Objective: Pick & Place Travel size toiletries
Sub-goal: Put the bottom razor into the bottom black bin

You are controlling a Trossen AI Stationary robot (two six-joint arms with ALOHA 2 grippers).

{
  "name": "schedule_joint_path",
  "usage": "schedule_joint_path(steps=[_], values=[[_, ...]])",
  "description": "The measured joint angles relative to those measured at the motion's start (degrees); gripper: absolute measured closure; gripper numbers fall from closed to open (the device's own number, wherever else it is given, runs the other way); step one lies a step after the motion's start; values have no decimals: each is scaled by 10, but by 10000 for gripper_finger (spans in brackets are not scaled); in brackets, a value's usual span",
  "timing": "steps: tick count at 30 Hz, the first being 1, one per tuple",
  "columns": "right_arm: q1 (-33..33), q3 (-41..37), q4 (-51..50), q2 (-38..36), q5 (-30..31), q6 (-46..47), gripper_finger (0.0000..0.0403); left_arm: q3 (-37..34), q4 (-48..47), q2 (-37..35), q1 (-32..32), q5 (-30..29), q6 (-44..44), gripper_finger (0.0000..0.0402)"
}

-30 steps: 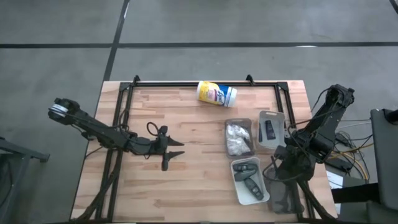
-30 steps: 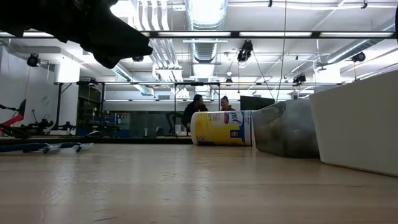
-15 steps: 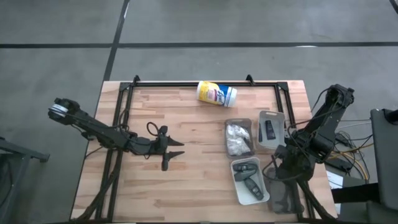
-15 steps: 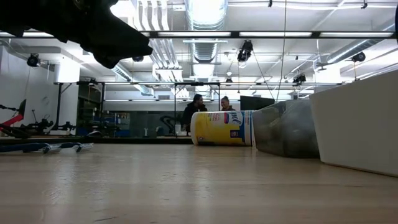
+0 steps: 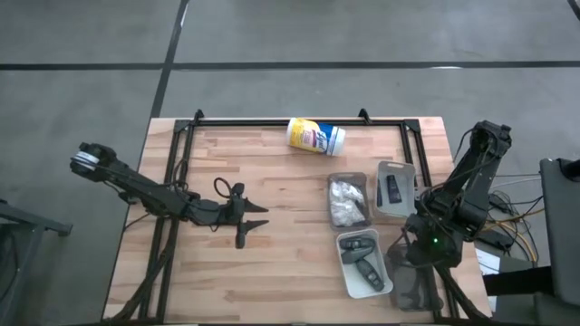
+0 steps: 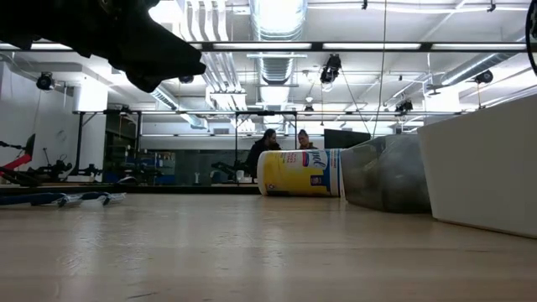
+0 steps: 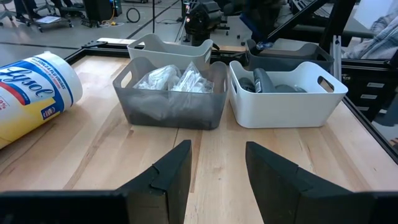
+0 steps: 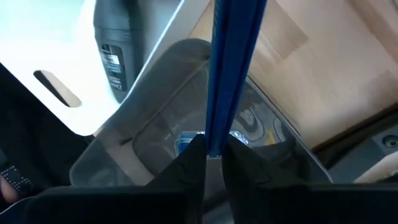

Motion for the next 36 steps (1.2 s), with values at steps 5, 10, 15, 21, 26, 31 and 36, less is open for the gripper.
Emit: schedule_joint_path(steps=[5,10,15,21,26,31,36], values=[[4,-4,1,0,0,13,348,0,0,0,0,0,-1,245],[4,-5,1,0,0,13,328,0,0,0,0,0,-3,245],[4,-5,2,0,0,12,311,-1,0,0,0,0,-4,245],[4,-5,2,0,0,10,295,-1,0,0,0,0,-4,245],[4,-5,2,0,2,10,283,-1,0,0,0,0,-4,245],[4,-5,5,0,8,-1,270,-1,0,0,0,0,-4,245],[4,-5,8,0,34,-20,258,-1,0,0,0,0,-4,245]])
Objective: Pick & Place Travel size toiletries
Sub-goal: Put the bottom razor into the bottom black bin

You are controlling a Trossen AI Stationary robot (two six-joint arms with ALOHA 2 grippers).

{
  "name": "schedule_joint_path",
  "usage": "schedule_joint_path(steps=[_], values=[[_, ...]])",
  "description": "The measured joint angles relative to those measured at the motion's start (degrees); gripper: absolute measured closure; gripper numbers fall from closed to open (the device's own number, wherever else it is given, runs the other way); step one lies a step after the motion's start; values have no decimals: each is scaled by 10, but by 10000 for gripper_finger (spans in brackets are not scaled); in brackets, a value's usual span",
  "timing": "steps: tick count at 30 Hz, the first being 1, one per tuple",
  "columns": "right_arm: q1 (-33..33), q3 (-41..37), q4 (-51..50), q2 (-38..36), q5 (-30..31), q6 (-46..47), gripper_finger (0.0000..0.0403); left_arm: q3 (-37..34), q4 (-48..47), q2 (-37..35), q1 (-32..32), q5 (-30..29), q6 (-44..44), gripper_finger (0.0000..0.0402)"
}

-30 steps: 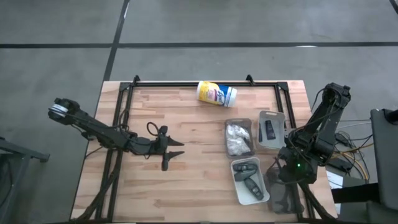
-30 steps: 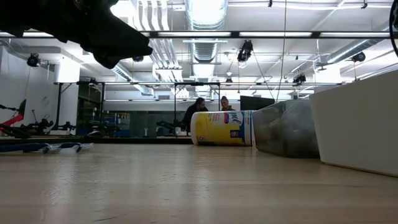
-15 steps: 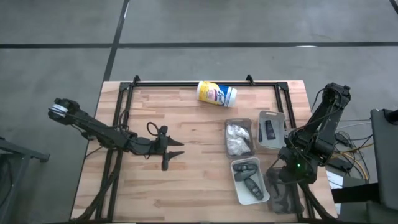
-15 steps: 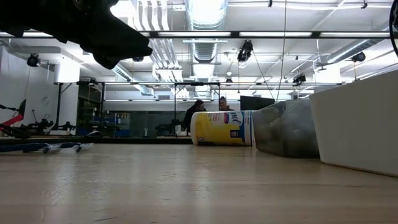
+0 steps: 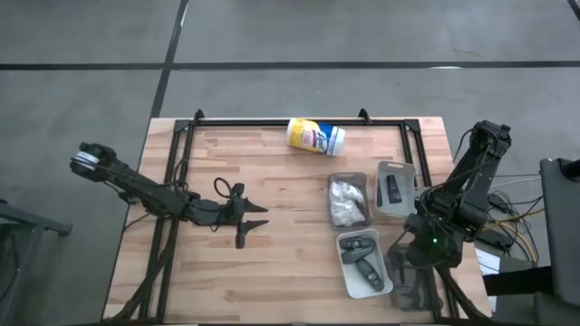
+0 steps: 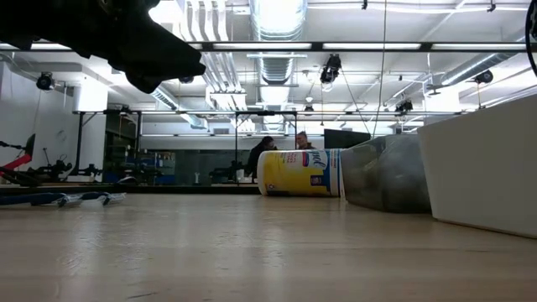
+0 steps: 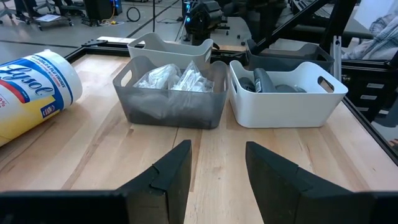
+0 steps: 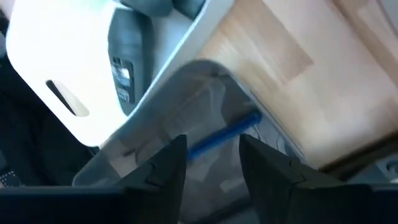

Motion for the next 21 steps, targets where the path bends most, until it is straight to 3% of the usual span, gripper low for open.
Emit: schedule_joint_path(steps=[8,21], values=[[0,0,29,0,71,-61,242,0,0,0,0,0,0,245],[0,0,78,0,261,-186,222,-7,-25,0,0,2,-5,245]])
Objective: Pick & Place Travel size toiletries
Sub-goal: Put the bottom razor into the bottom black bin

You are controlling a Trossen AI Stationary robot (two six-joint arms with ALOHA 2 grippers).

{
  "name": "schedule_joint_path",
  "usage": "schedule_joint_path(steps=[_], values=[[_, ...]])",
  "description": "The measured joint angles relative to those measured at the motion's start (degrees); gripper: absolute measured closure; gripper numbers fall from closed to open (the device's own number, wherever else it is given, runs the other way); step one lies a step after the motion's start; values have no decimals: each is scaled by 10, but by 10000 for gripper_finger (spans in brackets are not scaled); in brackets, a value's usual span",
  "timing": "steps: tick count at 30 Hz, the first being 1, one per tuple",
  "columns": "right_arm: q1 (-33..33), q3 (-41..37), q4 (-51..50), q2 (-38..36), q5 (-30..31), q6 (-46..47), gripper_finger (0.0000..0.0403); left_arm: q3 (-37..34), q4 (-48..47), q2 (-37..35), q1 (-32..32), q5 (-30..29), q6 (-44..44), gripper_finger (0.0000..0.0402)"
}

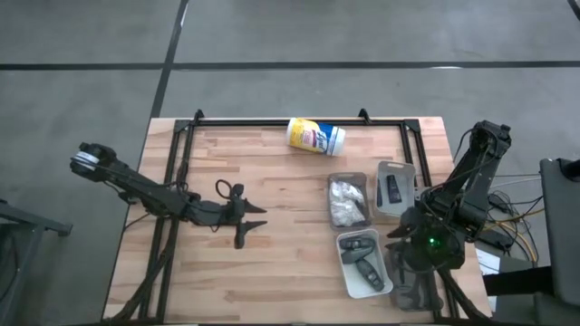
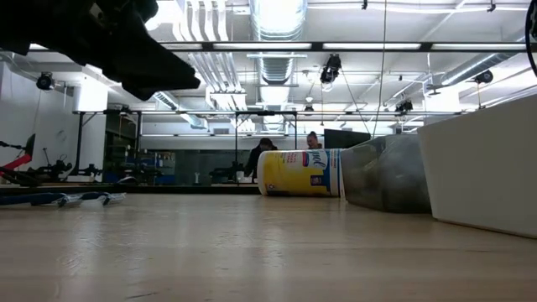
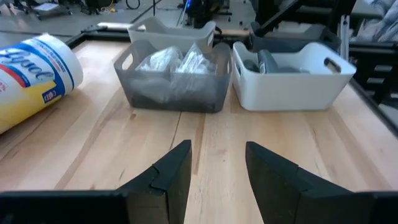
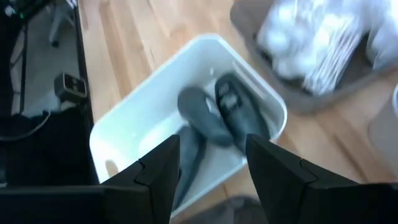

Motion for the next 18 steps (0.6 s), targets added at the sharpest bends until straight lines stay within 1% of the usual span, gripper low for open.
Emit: schedule_joint_path(steps=[10,13,18], values=[[-2,-5,20,0,91,-39,243,1,-48,-4,0,30,-4,245],[-2,-18,35,0,103,-40,252,17,-108,-6,0,32,-7,245],[-2,-53,78,0,103,-39,266,65,-253,-12,0,33,-26,245]])
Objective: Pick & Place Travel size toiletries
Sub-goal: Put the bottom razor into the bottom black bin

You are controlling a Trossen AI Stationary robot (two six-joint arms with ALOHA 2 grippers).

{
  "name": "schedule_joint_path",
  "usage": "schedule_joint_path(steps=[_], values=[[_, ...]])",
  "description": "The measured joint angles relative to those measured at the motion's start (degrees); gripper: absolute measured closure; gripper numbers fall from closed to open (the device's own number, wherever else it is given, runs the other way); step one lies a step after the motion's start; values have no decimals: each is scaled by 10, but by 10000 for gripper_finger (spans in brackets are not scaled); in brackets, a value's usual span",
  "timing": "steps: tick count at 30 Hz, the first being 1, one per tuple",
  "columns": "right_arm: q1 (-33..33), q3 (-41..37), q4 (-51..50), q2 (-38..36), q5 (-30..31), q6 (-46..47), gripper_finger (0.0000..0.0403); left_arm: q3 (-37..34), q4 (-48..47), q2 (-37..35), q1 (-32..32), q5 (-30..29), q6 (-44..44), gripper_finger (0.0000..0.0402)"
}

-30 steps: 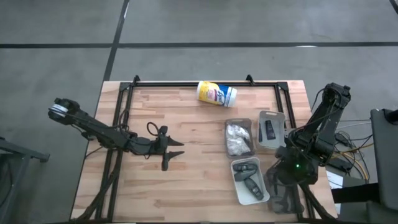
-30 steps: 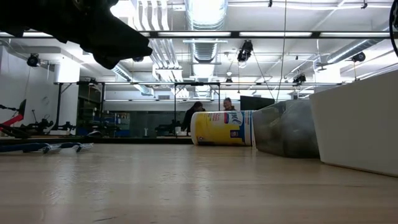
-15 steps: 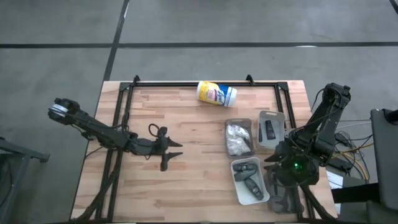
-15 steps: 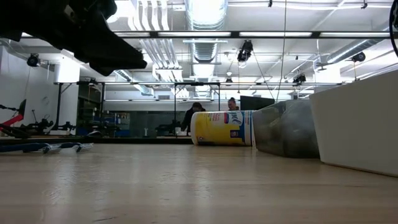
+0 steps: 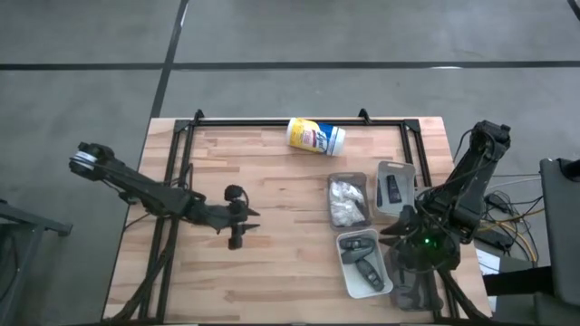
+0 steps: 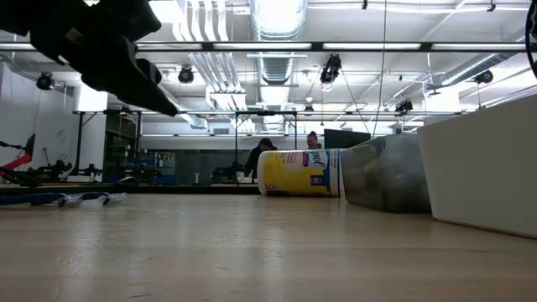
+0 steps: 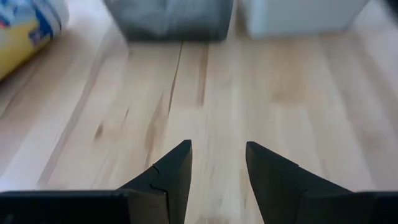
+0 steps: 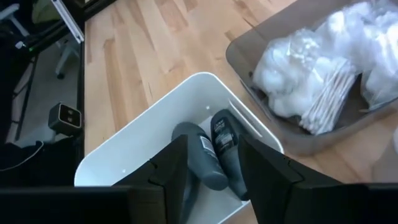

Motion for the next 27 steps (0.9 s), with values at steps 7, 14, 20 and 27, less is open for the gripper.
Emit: schedule_joint_path(steps=[7,14,20,27], values=[[0,-54,81,0,0,0,279,64,-194,0,0,5,-48,245],[0,-77,151,0,8,-53,293,89,-253,0,0,41,-66,245],[-6,-75,217,0,54,-161,304,87,-271,0,0,57,-70,245],[-35,-76,342,6,71,-313,302,87,-327,0,-2,74,-112,245]])
